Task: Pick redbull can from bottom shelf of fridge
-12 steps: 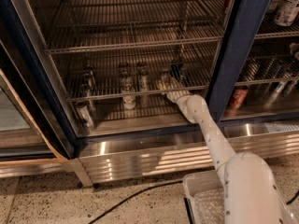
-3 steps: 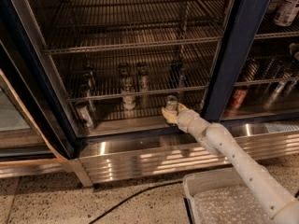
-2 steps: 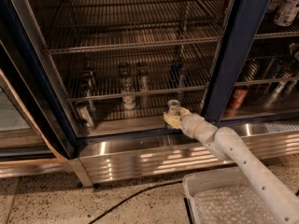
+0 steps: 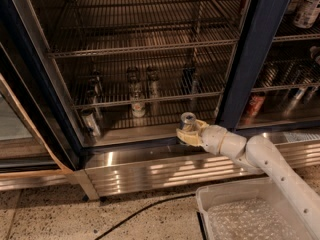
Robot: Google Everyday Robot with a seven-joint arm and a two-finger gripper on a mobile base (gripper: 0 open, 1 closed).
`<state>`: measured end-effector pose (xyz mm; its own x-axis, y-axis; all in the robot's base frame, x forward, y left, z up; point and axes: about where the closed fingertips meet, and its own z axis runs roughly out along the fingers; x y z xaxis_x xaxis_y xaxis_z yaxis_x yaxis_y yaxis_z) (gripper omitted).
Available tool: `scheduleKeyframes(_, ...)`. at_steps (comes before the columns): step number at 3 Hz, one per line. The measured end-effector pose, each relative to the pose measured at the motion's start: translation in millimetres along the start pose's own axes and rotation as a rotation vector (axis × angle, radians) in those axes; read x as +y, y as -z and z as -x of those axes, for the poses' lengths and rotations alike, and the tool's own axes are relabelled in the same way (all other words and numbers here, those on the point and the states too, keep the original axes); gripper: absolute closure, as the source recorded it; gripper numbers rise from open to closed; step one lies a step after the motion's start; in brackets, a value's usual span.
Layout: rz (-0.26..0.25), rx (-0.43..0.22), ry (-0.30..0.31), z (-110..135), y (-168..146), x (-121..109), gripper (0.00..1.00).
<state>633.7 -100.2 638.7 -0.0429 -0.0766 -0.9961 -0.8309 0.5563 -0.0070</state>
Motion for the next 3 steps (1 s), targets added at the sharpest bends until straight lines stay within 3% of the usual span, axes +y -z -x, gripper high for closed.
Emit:
scheduleKeyframes(2,0.232,-0.066,0.110,41.7,23.9,81.8,1.00)
scheduleKeyframes(3,0.232,-0.066,0.110,41.7,23.9,81.9,1.00)
